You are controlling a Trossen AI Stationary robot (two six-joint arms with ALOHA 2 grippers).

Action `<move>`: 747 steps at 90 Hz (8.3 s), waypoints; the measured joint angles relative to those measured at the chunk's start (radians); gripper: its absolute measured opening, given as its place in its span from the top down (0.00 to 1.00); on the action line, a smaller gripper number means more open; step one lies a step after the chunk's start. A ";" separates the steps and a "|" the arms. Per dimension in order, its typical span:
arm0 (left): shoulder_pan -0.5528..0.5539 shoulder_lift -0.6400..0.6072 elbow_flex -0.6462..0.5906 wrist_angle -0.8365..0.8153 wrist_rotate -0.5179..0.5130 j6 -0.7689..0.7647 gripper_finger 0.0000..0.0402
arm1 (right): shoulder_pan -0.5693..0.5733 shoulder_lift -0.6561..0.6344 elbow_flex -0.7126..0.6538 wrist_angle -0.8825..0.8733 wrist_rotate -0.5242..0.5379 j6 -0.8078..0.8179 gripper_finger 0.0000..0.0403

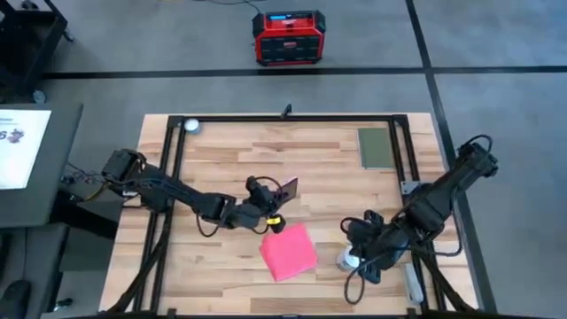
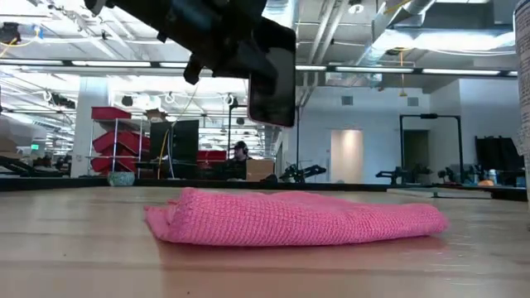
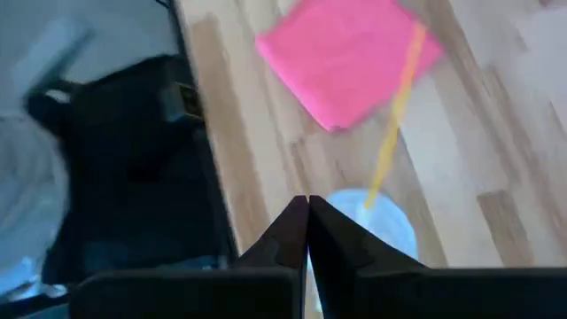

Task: Apply microfiber cloth
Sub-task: Spray the front of the pink phone using the spray bottle

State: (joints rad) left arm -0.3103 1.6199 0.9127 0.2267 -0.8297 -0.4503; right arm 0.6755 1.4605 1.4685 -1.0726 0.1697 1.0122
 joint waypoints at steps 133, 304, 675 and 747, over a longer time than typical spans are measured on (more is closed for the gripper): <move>0.103 0.097 0.012 0.231 0.211 0.096 0.99 | -0.043 0.033 0.104 -0.186 0.089 -0.031 1.00; 0.054 0.266 0.142 0.307 0.183 -0.030 0.99 | -0.034 0.034 0.105 -0.250 0.014 0.061 1.00; 0.063 0.311 0.216 0.287 0.203 0.013 0.99 | -0.062 0.080 0.093 -0.242 -0.034 0.008 1.00; 0.065 0.306 0.216 0.276 0.215 0.125 0.99 | -0.079 0.082 0.089 -0.179 -0.009 -0.080 0.98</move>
State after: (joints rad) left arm -0.2449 1.9256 1.1286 0.5024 -0.6149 -0.3249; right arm 0.5960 1.5429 1.5570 -1.2517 0.1608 0.9324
